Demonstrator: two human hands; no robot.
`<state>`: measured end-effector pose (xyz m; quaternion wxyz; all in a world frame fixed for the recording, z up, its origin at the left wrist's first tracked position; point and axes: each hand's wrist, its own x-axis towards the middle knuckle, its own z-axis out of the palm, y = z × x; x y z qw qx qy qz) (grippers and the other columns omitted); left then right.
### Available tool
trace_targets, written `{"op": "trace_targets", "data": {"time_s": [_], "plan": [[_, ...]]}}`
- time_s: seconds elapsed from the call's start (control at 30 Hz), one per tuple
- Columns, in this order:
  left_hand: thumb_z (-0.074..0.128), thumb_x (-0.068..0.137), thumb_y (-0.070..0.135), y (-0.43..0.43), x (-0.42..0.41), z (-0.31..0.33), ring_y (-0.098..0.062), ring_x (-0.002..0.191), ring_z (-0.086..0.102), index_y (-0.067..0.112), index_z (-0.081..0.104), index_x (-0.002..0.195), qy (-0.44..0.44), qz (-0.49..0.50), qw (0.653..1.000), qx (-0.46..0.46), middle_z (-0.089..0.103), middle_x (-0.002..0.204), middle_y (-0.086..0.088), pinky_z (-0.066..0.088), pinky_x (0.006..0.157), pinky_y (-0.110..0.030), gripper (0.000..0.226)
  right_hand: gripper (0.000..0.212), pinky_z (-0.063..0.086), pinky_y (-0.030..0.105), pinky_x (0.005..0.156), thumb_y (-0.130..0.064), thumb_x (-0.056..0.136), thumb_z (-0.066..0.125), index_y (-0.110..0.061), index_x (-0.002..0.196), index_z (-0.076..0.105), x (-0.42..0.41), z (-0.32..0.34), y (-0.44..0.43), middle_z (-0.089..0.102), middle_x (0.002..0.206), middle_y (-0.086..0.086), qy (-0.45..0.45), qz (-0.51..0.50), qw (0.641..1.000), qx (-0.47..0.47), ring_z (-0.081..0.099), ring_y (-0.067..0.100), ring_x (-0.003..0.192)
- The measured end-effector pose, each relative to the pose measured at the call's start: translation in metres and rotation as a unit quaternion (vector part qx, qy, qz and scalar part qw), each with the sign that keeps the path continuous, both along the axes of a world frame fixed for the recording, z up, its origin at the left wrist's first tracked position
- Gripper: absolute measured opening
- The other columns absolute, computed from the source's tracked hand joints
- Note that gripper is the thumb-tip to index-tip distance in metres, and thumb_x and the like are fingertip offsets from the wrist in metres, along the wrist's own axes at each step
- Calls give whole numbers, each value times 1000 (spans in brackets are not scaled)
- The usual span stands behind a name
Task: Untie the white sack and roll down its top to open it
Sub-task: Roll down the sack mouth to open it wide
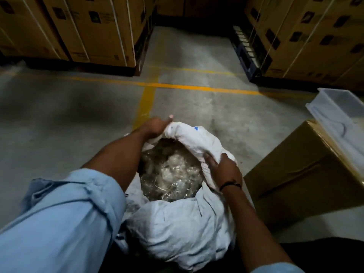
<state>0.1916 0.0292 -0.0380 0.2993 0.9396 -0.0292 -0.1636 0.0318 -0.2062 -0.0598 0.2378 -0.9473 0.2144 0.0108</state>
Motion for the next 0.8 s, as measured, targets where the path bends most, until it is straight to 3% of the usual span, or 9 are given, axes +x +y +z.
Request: {"op": "trace_targets", "data": {"time_s": [0.1, 0.2, 0.27, 0.33, 0.4, 0.5, 0.63, 0.7, 0.8], "plan": [[35, 97, 67, -1, 6, 5, -36, 107, 65, 5, 71, 98, -68, 43, 997, 16, 69, 109, -24, 48, 90, -38, 72, 57, 40, 29, 78, -60, 92, 49, -7, 95, 68, 28, 34, -21, 70, 103, 18, 35, 22, 980, 195, 63, 28, 102], [50, 93, 60, -23, -30, 1, -33, 119, 55, 19, 63, 117, -218, 46, 971, 87, 61, 126, -14, 41, 98, -40, 50, 41, 51, 25, 80, -41, 97, 52, -3, 107, 66, 43, 42, -43, 75, 84, 4, 63, -66, 868, 488, 63, 19, 87], [54, 87, 63, -44, -63, 7, -30, 127, 44, 22, 55, 128, -277, -11, 958, 77, 49, 137, -10, 36, 104, -42, 58, 42, 53, 30, 83, -40, 96, 54, -2, 112, 63, 51, 37, -48, 75, 81, 7, 58, -105, 830, 545, 66, 19, 81], [44, 86, 73, -71, -101, 31, -21, 115, 54, 25, 59, 113, -215, -81, 973, -19, 59, 121, -1, 43, 93, -37, 57, 59, 54, 40, 92, -52, 84, 64, -5, 119, 63, 60, 38, -43, 73, 101, 13, 32, -130, 826, 548, 69, 27, 92], [39, 89, 76, -88, -141, 57, -7, 96, 60, 27, 65, 101, -26, -83, 978, -188, 64, 102, 11, 42, 83, -29, 57, 59, 55, 44, 87, -48, 88, 57, -3, 127, 57, 60, 64, -26, 67, 117, 16, 33, -141, 804, 577, 67, 33, 95], [54, 85, 75, -81, -176, 75, -10, 118, 62, 33, 67, 125, 194, -79, 907, -366, 65, 129, 12, 44, 106, -33, 60, 44, 48, 36, 85, -23, 102, 39, 1, 139, 43, 54, 106, -12, 52, 123, 14, -30, -153, 790, 593, 53, 24, 96], [85, 70, 53, -59, -207, 80, -2, 122, 54, 37, 49, 138, 58, -115, 964, -232, 55, 134, 21, 39, 107, -23, 79, 31, 48, 38, 77, -16, 101, 42, -5, 127, 54, 30, 133, 21, 56, 98, 11, -51, -142, 742, 654, 54, 22, 75], [85, 73, 42, -57, -219, 71, -12, 130, 50, 25, 41, 146, -24, -101, 987, -124, 52, 142, 8, 39, 105, -23, 87, 32, 51, 39, 72, -15, 89, 57, -10, 121, 57, 16, 139, 35, 60, 89, 15, -22, -69, 821, 567, 59, 26, 79], [72, 82, 33, -49, -224, 69, -29, 131, 52, 19, 38, 148, -65, -108, 992, -4, 52, 145, -8, 44, 105, -34, 76, 82, 47, 44, 94, -21, 84, 64, -5, 151, 18, -3, 136, 23, 37, 144, 26, 44, 151, 982, 101, 51, 40, 120]]}}
